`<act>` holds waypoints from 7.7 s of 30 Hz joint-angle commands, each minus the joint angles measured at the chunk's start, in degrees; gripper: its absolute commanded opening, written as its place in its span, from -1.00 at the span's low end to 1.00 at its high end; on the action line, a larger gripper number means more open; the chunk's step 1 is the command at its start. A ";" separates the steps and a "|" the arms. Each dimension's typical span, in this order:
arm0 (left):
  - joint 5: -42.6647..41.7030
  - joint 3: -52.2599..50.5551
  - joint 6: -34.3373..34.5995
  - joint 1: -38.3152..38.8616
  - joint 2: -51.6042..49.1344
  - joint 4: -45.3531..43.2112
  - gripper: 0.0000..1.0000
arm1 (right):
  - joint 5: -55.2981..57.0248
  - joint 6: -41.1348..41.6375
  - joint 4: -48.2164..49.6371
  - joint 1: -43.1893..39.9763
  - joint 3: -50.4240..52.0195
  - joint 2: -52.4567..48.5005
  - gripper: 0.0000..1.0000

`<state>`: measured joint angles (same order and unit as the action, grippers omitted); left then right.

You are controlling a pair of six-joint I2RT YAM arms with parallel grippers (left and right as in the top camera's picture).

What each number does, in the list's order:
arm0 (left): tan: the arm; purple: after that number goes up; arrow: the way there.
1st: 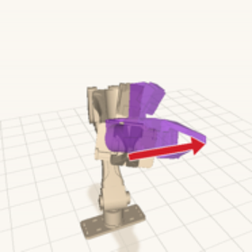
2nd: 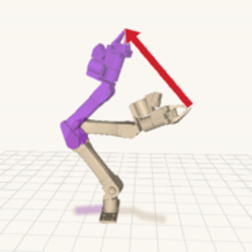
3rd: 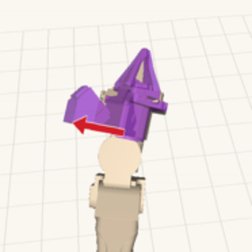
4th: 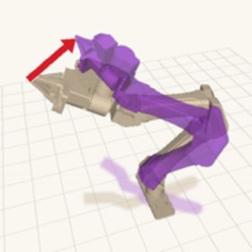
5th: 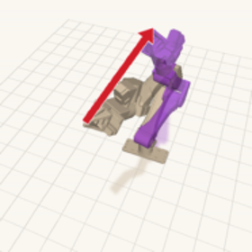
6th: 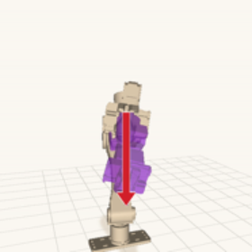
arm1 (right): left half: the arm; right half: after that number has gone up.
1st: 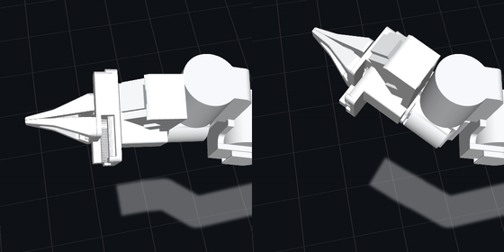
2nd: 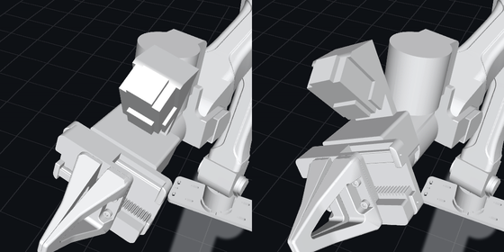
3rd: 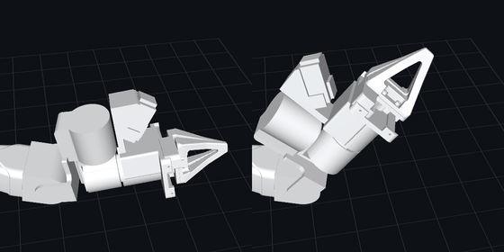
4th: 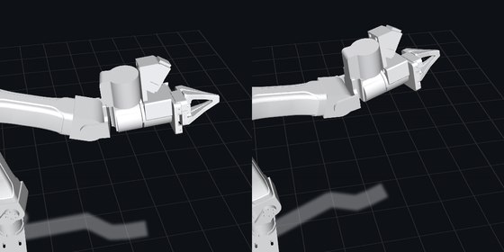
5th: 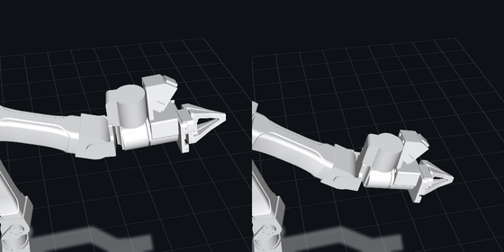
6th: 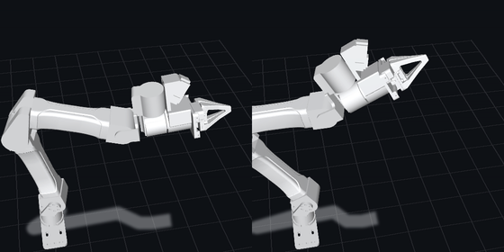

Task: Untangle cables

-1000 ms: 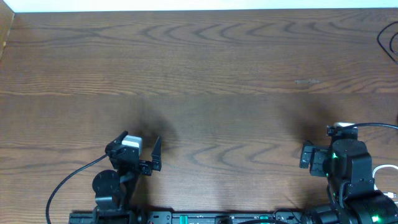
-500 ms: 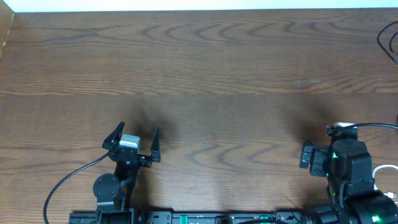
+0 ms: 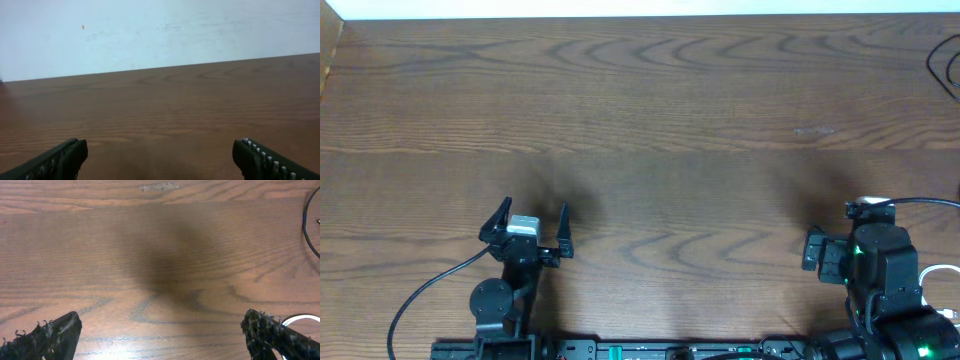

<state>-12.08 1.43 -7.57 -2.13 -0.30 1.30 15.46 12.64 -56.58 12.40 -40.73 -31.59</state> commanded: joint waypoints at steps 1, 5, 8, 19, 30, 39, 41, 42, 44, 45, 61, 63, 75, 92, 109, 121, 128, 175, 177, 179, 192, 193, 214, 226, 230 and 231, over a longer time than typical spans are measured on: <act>1.20 -1.22 -0.70 0.17 0.22 1.90 0.96 | 0.87 0.81 -0.09 0.39 0.20 0.17 0.99; 4.55 -1.22 -0.04 0.17 0.22 2.08 0.96 | 0.87 0.83 -0.09 0.39 0.20 0.17 0.98; 7.67 -1.22 5.53 0.17 0.22 2.47 0.96 | 0.87 0.81 -0.09 0.39 0.20 0.20 0.98; 8.72 -1.22 7.48 0.17 0.22 2.51 0.96 | 0.87 0.81 -0.09 0.39 0.20 0.17 0.98; 8.48 -1.20 7.48 0.17 0.07 2.47 0.96 | 0.87 0.81 -0.09 0.39 0.20 0.17 0.98; 8.48 -1.20 7.48 0.17 0.04 2.47 0.96 | 0.87 0.81 -0.09 0.39 0.20 0.17 0.98; 8.50 -1.20 7.48 0.17 0.04 2.47 0.96 | 0.87 0.81 -0.09 0.39 0.20 0.17 0.99; 8.48 -1.20 7.48 0.17 0.04 2.47 0.96 | 0.87 0.81 -0.09 0.39 0.20 0.20 0.99; 8.48 -1.20 7.48 0.17 0.04 2.47 0.96 | 0.87 0.83 -0.09 0.39 0.20 0.17 0.98; 8.48 -1.20 7.48 0.17 0.04 2.47 0.96 | 0.87 0.81 -0.09 0.39 0.20 0.17 0.99; 8.48 -1.20 7.48 0.17 0.04 2.47 0.96 | -1.62 0.72 9.70 -2.32 1.77 3.56 0.98; 8.48 -1.20 7.48 0.17 0.04 2.47 0.96 | -3.28 -0.07 17.05 -2.78 4.24 5.55 0.99; 8.48 -1.20 7.48 0.17 0.04 2.47 0.96 | -9.22 -0.04 43.30 -6.49 29.20 22.84 0.99; 8.50 -1.20 7.48 0.17 0.04 2.47 0.96 | -15.45 -6.12 46.29 -13.51 33.40 31.30 0.99; 8.50 -1.20 7.48 0.17 0.04 2.47 0.96 | -15.65 -8.68 47.58 -13.51 38.27 31.30 0.99; 8.48 -1.20 7.48 0.17 0.04 2.47 0.96 | -15.67 -9.53 47.50 -13.51 38.27 31.30 0.99; 8.48 -1.20 7.48 0.17 0.04 2.47 0.96 | -15.72 -9.53 47.47 -13.51 38.27 31.30 0.98; 8.48 -1.20 7.48 0.17 0.04 2.47 0.96 | -15.85 -9.53 47.58 -13.53 38.27 31.28 0.99; 8.48 -1.20 7.48 0.17 0.04 2.47 0.96 | -15.85 -9.53 47.58 -13.53 38.27 31.28 0.98; 8.48 -1.20 7.48 0.17 0.04 2.47 0.96 | -15.85 -9.53 47.58 -13.53 38.27 31.28 0.98; 8.48 -1.20 7.45 0.17 0.04 2.47 0.96 | -15.85 -9.53 47.58 -13.53 38.27 31.28 0.98; 8.48 -1.20 7.48 0.17 0.04 2.47 0.96 | -15.85 -9.53 47.58 -13.53 38.27 31.28 0.99; 8.48 -1.20 7.48 0.17 0.04 2.47 0.96 | -15.85 -9.53 47.58 -13.53 38.27 31.28 0.98; 8.50 -1.20 7.48 0.17 0.04 2.47 0.96 | -15.85 -9.53 47.58 -13.53 38.27 31.28 0.99; 8.48 -1.20 7.48 0.17 0.04 2.47 0.96 | -15.85 -9.53 47.58 -13.53 38.27 31.28 0.98; 8.50 -1.20 7.48 0.17 0.04 2.47 0.96 | -15.85 -9.53 47.58 -13.53 38.27 31.28 0.99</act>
<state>-3.68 1.43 -0.19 -2.13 -0.32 2.15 -0.25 3.84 -9.13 -0.21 -2.83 -0.69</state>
